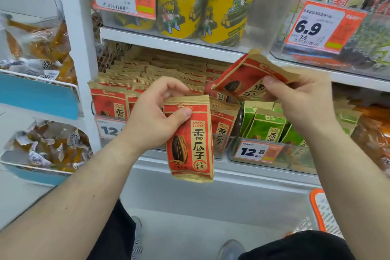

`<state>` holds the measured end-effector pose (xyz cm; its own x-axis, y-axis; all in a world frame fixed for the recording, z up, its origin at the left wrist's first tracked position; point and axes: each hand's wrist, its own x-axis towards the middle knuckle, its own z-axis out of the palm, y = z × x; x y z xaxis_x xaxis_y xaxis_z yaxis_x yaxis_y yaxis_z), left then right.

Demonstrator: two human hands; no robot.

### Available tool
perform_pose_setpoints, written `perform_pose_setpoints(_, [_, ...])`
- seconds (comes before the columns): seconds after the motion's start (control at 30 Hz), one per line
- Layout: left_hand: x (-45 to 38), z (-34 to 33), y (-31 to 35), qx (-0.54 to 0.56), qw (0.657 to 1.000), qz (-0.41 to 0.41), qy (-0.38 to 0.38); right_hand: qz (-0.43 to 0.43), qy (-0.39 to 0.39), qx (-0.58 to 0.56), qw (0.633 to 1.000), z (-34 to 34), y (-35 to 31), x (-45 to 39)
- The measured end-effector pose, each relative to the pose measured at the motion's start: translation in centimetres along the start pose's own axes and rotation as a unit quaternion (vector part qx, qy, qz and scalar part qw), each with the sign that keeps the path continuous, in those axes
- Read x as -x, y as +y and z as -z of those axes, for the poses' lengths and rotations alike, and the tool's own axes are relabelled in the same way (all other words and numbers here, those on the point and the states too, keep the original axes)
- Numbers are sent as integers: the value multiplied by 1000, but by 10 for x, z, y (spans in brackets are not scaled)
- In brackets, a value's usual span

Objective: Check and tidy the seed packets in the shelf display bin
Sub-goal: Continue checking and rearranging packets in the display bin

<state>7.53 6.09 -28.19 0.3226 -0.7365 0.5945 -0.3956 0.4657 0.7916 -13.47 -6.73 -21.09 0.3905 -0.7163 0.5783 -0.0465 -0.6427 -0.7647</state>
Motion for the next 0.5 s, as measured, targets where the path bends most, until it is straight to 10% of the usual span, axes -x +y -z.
perform_pose_setpoints(0.5, [-1, 6, -10, -9, 1000, 12, 14, -53, -86, 98, 990, -14, 23, -28])
